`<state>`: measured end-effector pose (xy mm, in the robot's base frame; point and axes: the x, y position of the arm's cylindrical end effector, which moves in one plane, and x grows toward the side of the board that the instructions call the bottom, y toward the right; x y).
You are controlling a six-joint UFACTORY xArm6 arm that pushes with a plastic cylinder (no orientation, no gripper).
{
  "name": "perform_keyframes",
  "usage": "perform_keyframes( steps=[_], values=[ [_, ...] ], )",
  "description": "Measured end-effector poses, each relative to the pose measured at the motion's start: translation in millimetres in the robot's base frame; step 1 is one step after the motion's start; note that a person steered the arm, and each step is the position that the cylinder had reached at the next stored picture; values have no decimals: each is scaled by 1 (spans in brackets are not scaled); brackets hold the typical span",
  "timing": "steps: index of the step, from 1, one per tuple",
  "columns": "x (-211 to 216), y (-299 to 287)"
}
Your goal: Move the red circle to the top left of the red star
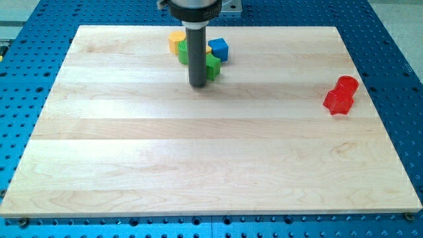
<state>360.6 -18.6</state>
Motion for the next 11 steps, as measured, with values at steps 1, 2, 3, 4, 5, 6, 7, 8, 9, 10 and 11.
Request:
perform_keyframes(
  steps=[1,2,3,4,5,6,7,8,9,10,11],
  values=[
    [-1,28],
    [18,92],
    [-23,189],
    [-36,295],
    [-6,355],
    [22,292],
    [39,203],
    [42,187],
    [24,255],
    [41,317],
    [120,303]
  ],
)
